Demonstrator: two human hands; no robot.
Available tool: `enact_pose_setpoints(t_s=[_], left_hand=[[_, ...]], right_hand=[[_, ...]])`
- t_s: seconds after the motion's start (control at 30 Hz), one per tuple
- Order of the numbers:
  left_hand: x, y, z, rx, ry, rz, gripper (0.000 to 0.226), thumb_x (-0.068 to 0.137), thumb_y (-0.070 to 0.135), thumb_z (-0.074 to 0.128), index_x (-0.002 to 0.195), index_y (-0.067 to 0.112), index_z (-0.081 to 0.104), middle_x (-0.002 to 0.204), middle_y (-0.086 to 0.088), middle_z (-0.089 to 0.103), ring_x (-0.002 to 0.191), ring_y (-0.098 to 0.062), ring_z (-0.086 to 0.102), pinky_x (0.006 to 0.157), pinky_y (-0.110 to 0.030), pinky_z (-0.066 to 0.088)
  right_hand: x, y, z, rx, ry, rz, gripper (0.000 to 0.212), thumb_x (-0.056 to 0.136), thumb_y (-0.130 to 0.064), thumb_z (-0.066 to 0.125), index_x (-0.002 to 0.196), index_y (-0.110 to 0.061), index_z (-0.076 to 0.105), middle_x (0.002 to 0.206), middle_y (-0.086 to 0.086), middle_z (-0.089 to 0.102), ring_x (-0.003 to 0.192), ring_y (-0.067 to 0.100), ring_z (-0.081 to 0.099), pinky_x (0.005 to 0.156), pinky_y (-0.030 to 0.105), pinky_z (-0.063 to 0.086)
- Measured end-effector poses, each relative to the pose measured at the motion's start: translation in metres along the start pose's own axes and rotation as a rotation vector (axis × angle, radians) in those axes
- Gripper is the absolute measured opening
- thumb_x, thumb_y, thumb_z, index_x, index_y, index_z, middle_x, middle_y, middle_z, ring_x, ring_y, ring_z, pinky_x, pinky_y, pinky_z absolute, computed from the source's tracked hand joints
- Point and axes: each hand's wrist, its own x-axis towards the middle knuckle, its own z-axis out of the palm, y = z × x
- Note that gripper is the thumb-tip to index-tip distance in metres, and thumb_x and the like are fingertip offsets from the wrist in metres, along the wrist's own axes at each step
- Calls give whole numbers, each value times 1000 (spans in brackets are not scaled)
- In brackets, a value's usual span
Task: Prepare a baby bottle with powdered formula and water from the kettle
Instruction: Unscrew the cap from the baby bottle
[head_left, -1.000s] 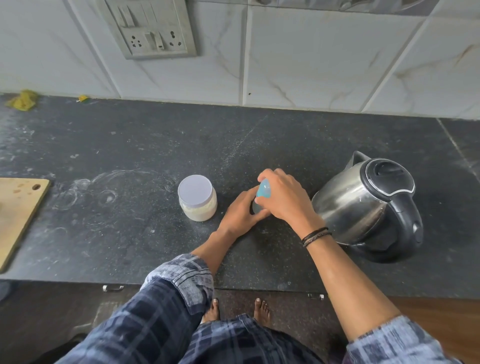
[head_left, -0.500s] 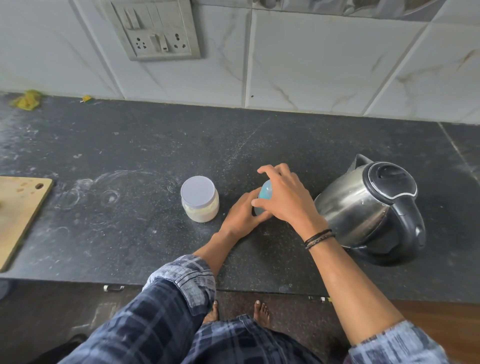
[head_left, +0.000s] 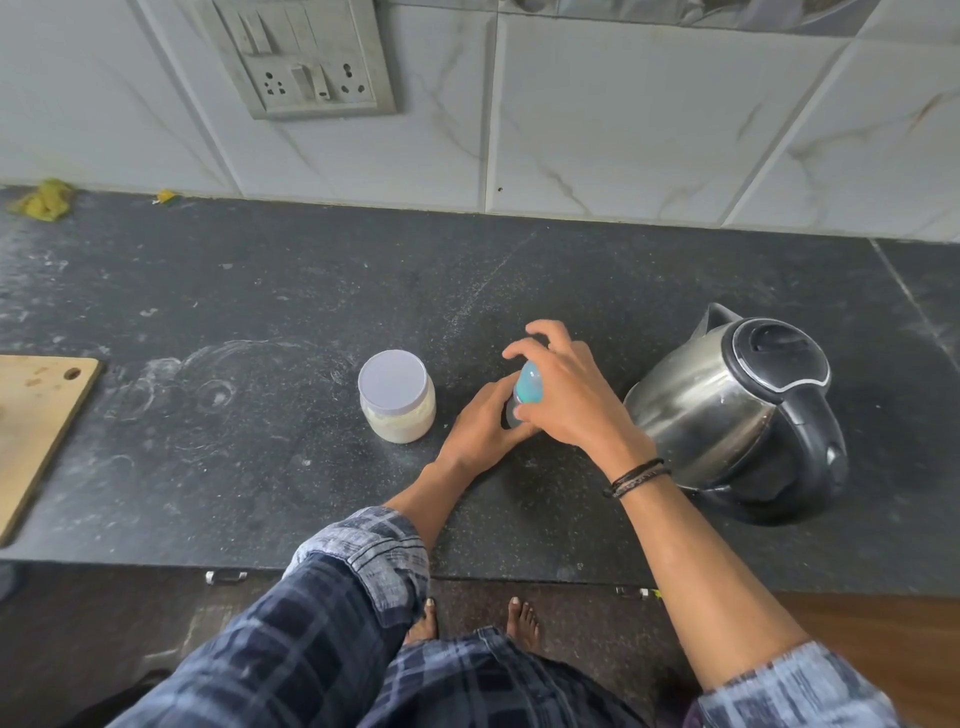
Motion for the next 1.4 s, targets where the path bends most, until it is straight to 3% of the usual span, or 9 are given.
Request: enact_pose_setpoints(t_s=[0.17, 0.33, 0.47, 0.6, 0.73, 0.9, 1.03, 1.23, 1.4], left_hand=[[0, 2, 0, 7, 5, 3, 53, 90, 57, 63, 138, 43, 44, 124, 25, 56, 107, 1, 51, 85, -20, 43], [0, -1, 1, 12, -5, 5, 57, 90, 55, 64, 140, 38, 44, 130, 12, 60, 108, 0, 50, 87, -27, 46], [1, 0, 1, 11, 4, 6, 55, 89, 62, 63, 137, 41, 45, 124, 21, 59, 106, 1, 53, 83, -24, 45], [1, 0, -1, 8, 24, 30, 54, 90, 59, 63, 137, 41, 45, 120, 25, 55, 105, 8, 50, 81, -17, 39], [1, 2, -1, 8, 28, 32, 51, 89, 63, 63, 133, 47, 44, 114, 35, 53, 105, 10, 50, 79, -13, 36], [1, 1, 1, 15, 30, 26, 50, 90, 59, 64, 133, 43, 46, 111, 34, 54, 102, 7, 51, 76, -17, 37], [1, 1, 0, 16, 13, 4, 51, 89, 62, 64, 134, 44, 46, 116, 32, 56, 104, 3, 52, 80, -21, 42], [0, 0, 0, 16, 7, 7, 53, 90, 58, 65, 137, 43, 44, 123, 24, 57, 107, 7, 50, 82, -18, 40], [0, 0, 0, 17, 17, 4, 54, 88, 58, 65, 136, 45, 43, 121, 25, 56, 106, 8, 50, 81, -17, 40]], right_hand=[[0, 0, -1, -27, 31, 52, 45, 89, -13, 78, 129, -23, 60, 132, 0, 51, 113, 24, 55, 83, 35, 51], [-1, 1, -2, -18, 29, 7, 68, 82, -18, 86, 140, -30, 52, 150, -3, 32, 115, 19, 44, 83, 35, 54], [1, 1, -3, -61, 23, 41, 45, 88, -12, 78, 127, -25, 60, 127, -2, 52, 111, 24, 55, 79, 35, 51], [0, 1, -4, -5, 21, -3, 64, 81, -13, 85, 136, -31, 58, 148, -4, 36, 119, 19, 44, 87, 35, 54], [3, 1, -6, -44, 46, 48, 47, 84, -15, 81, 125, -28, 63, 125, -1, 53, 111, 25, 57, 78, 34, 48], [2, 4, -6, 10, 8, 13, 70, 79, -16, 88, 138, -35, 56, 150, -1, 36, 124, 19, 45, 90, 37, 52], [3, 4, -5, -51, -6, 30, 50, 85, -12, 81, 127, -31, 61, 126, -2, 54, 113, 24, 56, 78, 32, 47], [1, 4, -3, 6, 48, 48, 63, 83, -26, 85, 138, -31, 54, 138, -2, 46, 114, 19, 52, 85, 38, 53], [0, 3, -3, -24, -1, 11, 63, 84, -8, 82, 136, -31, 56, 139, -4, 47, 114, 22, 52, 84, 39, 55]])
